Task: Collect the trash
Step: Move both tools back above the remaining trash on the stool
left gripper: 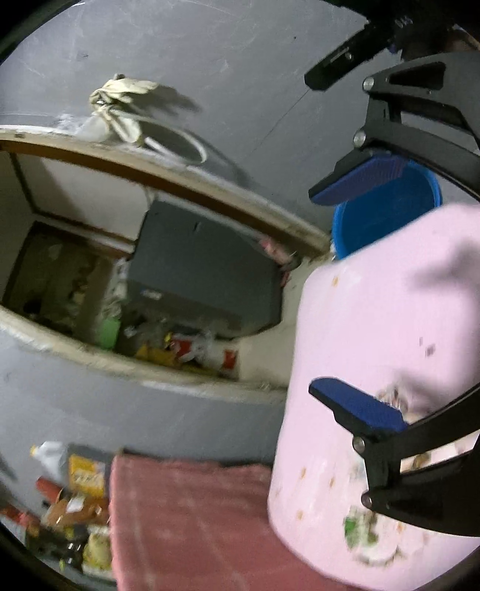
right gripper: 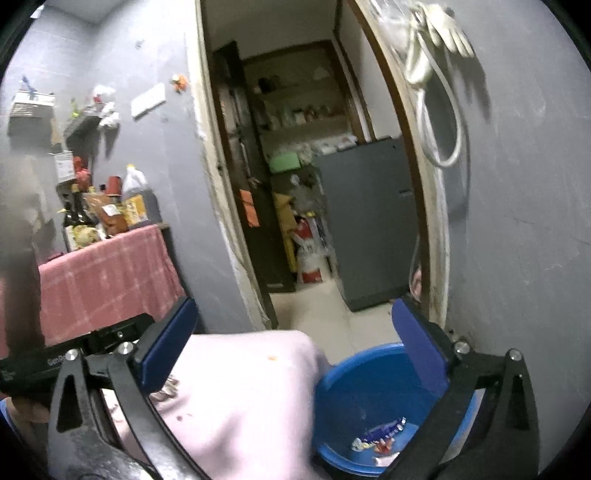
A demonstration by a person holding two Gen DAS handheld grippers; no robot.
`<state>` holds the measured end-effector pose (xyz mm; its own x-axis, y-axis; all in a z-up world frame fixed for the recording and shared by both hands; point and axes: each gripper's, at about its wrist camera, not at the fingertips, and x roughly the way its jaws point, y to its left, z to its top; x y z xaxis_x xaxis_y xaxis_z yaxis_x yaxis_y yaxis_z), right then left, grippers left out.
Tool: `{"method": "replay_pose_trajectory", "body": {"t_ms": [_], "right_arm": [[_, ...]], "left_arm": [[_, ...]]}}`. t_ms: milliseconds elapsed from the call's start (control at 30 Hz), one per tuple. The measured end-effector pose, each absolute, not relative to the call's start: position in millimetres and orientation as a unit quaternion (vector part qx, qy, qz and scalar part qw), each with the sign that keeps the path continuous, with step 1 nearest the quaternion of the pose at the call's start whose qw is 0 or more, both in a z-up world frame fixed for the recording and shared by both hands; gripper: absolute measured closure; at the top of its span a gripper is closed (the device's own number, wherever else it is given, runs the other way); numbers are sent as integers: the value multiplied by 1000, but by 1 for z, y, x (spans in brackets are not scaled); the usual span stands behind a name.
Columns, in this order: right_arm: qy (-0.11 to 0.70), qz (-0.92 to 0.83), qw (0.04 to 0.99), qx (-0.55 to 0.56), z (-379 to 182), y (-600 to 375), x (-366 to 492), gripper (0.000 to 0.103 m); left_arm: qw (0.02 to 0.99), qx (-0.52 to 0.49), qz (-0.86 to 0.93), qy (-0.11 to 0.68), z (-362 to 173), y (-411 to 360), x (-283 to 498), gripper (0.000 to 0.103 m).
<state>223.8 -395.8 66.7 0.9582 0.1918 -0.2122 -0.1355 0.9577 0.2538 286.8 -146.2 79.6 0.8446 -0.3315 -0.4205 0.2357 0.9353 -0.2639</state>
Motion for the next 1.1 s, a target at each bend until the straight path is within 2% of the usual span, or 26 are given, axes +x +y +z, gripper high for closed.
{"method": "replay_pose_trajectory", "body": {"t_ms": [533,867,1100], "right_arm": [[66,117,987,86,73,-309,176,0],[68,136,985,78,65,-265,164,0],[97,148,983,57,49,-244,175,0]], "left_arm": [[987,-50,-47,145,81,-57,192,2],[992,-22,-15,120,73,-23,155,2],[990,-13,-2,138,50,-3,150,2]]}}
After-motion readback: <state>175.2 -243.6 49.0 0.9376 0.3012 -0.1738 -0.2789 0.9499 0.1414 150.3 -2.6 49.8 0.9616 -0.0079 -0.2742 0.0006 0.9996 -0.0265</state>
